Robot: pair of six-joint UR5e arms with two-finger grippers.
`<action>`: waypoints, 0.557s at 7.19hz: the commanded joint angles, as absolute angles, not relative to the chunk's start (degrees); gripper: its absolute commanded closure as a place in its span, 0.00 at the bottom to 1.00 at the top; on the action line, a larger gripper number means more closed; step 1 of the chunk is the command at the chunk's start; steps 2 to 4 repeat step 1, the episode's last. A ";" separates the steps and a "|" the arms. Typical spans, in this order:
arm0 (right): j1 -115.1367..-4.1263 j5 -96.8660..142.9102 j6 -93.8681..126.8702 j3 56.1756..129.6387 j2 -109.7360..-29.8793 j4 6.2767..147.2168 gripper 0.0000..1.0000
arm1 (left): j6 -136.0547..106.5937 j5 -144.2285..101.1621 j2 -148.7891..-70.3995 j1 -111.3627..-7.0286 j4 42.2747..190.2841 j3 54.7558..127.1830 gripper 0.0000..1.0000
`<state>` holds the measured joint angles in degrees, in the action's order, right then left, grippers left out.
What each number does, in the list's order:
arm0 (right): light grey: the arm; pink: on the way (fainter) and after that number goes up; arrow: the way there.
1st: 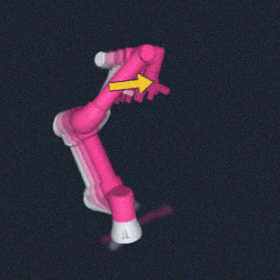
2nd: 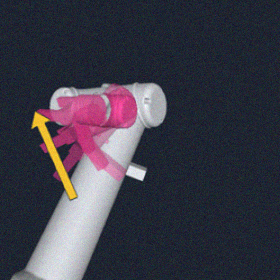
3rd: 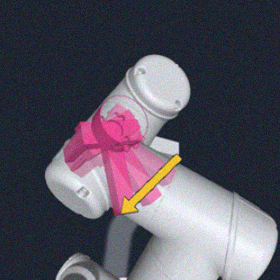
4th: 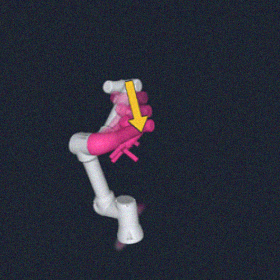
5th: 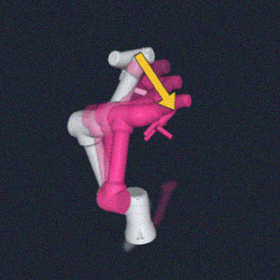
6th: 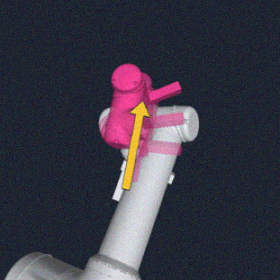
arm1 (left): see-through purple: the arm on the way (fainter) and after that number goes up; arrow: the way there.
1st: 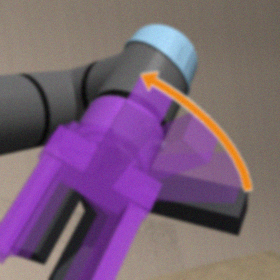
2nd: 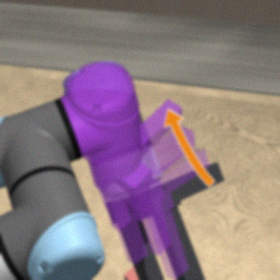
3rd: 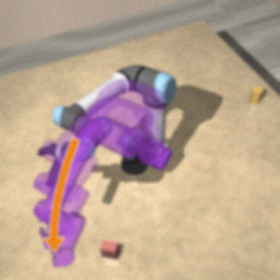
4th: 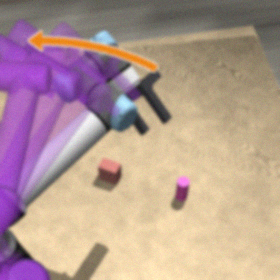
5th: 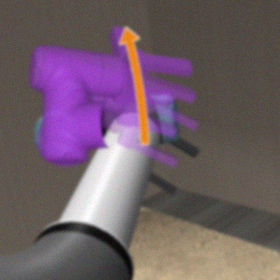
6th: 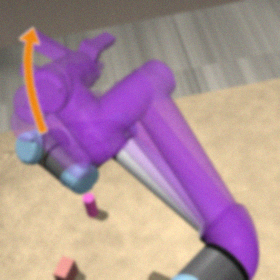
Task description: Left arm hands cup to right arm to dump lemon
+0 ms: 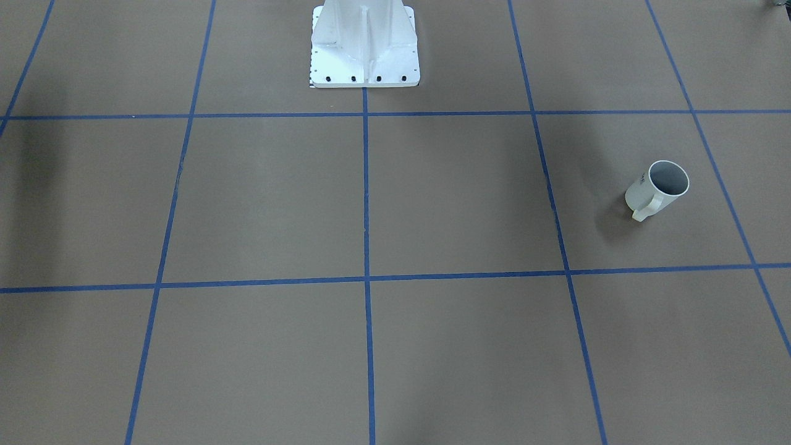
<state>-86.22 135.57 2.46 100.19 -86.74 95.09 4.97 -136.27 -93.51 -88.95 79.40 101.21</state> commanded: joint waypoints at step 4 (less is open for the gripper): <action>-86.05 135.79 2.46 100.11 -86.92 95.10 0.00 | 5.01 -136.32 -93.52 -88.95 79.63 100.99 0.00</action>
